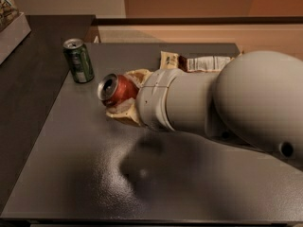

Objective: Place coke can upright

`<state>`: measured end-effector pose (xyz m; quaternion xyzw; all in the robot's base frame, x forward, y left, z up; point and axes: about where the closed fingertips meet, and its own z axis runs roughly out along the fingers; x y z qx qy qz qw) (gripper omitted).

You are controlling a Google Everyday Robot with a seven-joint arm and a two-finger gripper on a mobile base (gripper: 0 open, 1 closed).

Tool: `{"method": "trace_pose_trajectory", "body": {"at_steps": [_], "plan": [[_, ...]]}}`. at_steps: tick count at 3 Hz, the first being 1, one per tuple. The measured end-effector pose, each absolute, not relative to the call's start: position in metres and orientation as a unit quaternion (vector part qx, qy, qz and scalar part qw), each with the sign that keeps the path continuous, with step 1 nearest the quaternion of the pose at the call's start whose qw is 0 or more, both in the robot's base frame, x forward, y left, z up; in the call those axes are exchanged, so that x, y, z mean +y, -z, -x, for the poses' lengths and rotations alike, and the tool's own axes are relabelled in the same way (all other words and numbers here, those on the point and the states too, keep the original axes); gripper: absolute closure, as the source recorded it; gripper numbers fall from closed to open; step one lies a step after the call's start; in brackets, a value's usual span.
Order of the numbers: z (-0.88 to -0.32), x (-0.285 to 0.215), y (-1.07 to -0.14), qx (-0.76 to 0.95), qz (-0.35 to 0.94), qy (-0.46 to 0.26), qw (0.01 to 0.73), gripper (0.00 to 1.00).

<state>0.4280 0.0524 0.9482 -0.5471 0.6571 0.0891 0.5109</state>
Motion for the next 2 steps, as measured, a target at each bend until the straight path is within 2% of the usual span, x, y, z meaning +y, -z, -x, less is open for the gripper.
{"method": "trace_pose_trajectory", "body": {"at_steps": [1,2], "plan": [[-0.4433,0.0453,-0.9624,0.65,0.515,-0.08,0.553,1.0],[-0.4425,0.05,-0.9716,0.647,0.502,-0.093,0.566,1.0]]}}
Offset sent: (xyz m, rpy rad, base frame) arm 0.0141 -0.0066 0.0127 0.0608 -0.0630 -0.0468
